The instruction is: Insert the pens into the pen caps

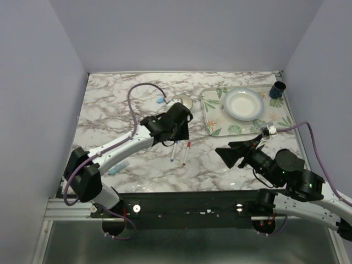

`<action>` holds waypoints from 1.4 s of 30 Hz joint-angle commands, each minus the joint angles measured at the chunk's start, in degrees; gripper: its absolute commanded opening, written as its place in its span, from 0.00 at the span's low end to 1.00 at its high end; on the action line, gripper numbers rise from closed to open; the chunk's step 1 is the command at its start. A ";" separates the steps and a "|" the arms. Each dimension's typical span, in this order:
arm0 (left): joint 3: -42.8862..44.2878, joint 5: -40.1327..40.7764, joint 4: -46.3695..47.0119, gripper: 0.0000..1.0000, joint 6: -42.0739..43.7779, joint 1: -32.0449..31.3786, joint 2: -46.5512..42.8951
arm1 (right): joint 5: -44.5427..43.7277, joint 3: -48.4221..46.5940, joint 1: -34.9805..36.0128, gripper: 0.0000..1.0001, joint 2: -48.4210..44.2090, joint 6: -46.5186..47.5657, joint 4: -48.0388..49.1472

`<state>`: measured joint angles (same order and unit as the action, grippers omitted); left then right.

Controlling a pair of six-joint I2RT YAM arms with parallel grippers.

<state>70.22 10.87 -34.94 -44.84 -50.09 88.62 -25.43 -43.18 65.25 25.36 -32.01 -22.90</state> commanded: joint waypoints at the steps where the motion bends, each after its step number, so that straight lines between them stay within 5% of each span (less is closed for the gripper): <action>1: 1.51 10.48 -11.45 0.69 -14.99 9.81 -7.30 | -0.41 1.43 0.14 0.85 0.47 -1.21 -0.31; 4: -5.66 9.25 -12.88 0.98 -24.92 19.56 -14.14 | -0.06 2.13 0.14 0.85 0.30 -1.39 -0.13; 9: -18.95 15.82 -14.18 0.99 -44.90 28.98 -28.04 | -0.06 2.13 0.14 0.85 -0.14 -1.30 -0.75; 13: -30.11 15.67 -14.63 0.99 -52.09 34.87 -39.90 | -0.32 2.31 0.14 0.85 -0.75 -1.04 -1.27; 18: -31.98 15.15 -16.91 0.99 -51.14 40.06 -41.34 | -0.32 2.66 0.14 0.85 -0.67 -1.12 -1.01; 28: -34.35 0.21 -17.01 0.99 -47.45 51.04 -28.16 | 0.21 2.13 0.14 0.84 0.56 -1.39 -1.36; 42: -41.39 -1.64 -9.27 0.91 -48.41 53.78 -24.46 | 0.29 2.05 0.14 0.84 1.44 -1.83 -1.28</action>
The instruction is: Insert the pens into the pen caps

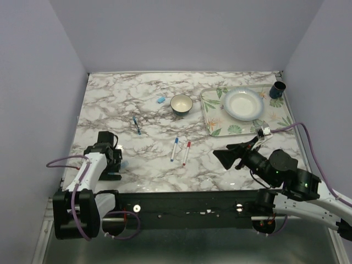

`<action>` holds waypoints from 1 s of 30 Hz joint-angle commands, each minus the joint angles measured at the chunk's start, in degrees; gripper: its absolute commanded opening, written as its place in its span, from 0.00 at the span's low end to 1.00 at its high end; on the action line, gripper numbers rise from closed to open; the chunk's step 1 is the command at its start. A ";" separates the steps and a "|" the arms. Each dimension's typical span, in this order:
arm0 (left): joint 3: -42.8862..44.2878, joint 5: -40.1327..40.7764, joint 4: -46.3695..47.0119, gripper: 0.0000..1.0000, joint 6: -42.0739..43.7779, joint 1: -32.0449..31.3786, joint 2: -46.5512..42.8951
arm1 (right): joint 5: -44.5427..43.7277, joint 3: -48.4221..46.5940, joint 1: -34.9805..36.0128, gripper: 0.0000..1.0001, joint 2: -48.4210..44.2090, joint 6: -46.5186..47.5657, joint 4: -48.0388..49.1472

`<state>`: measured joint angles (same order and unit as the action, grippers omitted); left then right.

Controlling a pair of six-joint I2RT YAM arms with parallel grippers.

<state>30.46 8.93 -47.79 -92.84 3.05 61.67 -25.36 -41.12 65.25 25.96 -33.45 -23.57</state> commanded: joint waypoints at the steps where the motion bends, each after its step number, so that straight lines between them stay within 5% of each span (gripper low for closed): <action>1: -1.63 0.30 3.76 0.91 -0.33 0.56 3.62 | 0.23 -0.18 0.14 0.84 1.03 -0.30 -0.60; 17: 3.82 -4.36 4.10 0.70 5.38 1.34 19.80 | 0.58 -0.54 0.14 0.84 0.41 -0.30 -1.21; 24: 2.68 -5.15 5.78 0.33 7.84 1.35 20.16 | 0.49 0.17 0.14 0.84 -0.20 -0.47 -1.48; 30: 2.42 -6.10 10.42 0.00 13.02 1.26 11.12 | 0.84 0.17 0.14 0.84 0.67 -0.56 -1.04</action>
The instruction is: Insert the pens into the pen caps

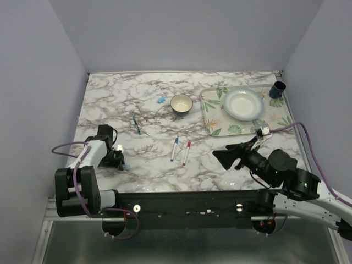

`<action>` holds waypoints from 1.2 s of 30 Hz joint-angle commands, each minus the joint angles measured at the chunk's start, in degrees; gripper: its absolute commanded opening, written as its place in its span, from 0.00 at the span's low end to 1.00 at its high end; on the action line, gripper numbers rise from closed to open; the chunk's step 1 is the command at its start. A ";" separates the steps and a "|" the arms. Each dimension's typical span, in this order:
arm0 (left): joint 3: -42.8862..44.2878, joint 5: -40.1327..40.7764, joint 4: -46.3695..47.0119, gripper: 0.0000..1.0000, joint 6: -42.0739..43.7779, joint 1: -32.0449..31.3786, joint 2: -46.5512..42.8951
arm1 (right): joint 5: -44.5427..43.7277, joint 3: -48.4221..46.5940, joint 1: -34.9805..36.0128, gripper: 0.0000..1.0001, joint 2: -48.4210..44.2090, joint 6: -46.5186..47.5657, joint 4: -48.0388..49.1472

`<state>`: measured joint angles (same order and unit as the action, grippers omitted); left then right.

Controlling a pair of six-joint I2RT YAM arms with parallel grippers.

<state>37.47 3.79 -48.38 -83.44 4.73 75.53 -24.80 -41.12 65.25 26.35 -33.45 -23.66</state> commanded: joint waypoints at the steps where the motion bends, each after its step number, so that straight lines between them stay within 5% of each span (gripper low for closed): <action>1: -5.04 -1.59 12.33 0.00 5.55 -0.43 -6.49 | 0.36 0.25 0.14 0.84 0.46 -0.65 -0.51; 8: -4.43 -7.30 24.02 0.00 17.58 -2.44 -23.90 | 5.89 1.40 0.14 0.85 5.46 -1.44 3.88; 17: -7.50 -32.49 49.85 0.00 31.58 -9.20 -30.79 | 10.03 -1.84 0.14 0.84 17.06 -3.29 12.93; 24: -11.37 -34.03 63.13 0.00 29.30 -19.76 -32.19 | 11.77 -10.45 0.14 0.76 31.20 2.50 16.45; 36: -14.97 -34.20 65.61 0.00 20.86 -21.08 -37.03 | 21.10 -18.46 0.05 0.64 46.77 17.89 26.74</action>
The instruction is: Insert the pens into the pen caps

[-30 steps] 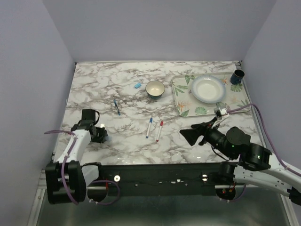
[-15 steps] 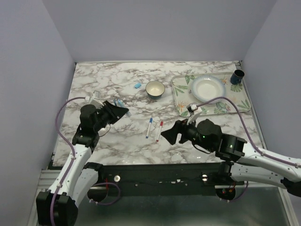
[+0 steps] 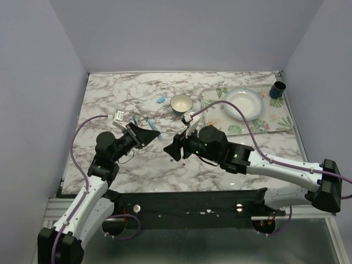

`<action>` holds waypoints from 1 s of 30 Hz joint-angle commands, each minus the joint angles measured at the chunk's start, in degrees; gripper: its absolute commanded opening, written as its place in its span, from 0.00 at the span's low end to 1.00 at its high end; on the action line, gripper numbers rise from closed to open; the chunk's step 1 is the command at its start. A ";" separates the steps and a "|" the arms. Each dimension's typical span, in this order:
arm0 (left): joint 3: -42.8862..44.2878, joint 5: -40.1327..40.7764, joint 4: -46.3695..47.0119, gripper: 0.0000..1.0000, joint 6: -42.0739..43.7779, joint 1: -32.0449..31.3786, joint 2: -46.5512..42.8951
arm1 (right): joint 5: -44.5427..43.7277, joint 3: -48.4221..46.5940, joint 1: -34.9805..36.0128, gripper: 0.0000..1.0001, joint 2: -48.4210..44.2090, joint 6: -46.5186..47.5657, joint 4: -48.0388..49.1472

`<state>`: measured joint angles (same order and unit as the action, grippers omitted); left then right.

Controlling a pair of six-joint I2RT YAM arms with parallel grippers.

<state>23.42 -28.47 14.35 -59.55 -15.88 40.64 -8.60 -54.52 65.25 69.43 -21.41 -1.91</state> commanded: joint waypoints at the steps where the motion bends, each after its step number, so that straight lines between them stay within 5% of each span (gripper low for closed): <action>1: -0.92 -2.12 2.70 0.00 -3.20 -0.56 -2.49 | 4.56 -5.59 0.14 0.64 5.44 5.85 4.99; 12: -2.06 -1.59 0.06 0.00 -4.78 -0.56 -5.66 | 4.47 -10.34 0.14 0.58 12.39 6.91 5.34; 22: -0.92 -0.80 -2.30 0.00 -4.79 -0.56 -6.54 | 2.63 -11.40 0.14 0.43 13.36 8.31 4.99; 30: -0.30 0.17 -3.89 0.00 -4.96 -0.56 -6.45 | 1.57 -12.27 0.14 0.52 14.51 9.28 3.06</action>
<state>21.65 -28.88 12.05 -64.38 -16.25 34.70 -5.93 -64.66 65.14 82.56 -13.26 1.74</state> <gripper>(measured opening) 0.305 0.515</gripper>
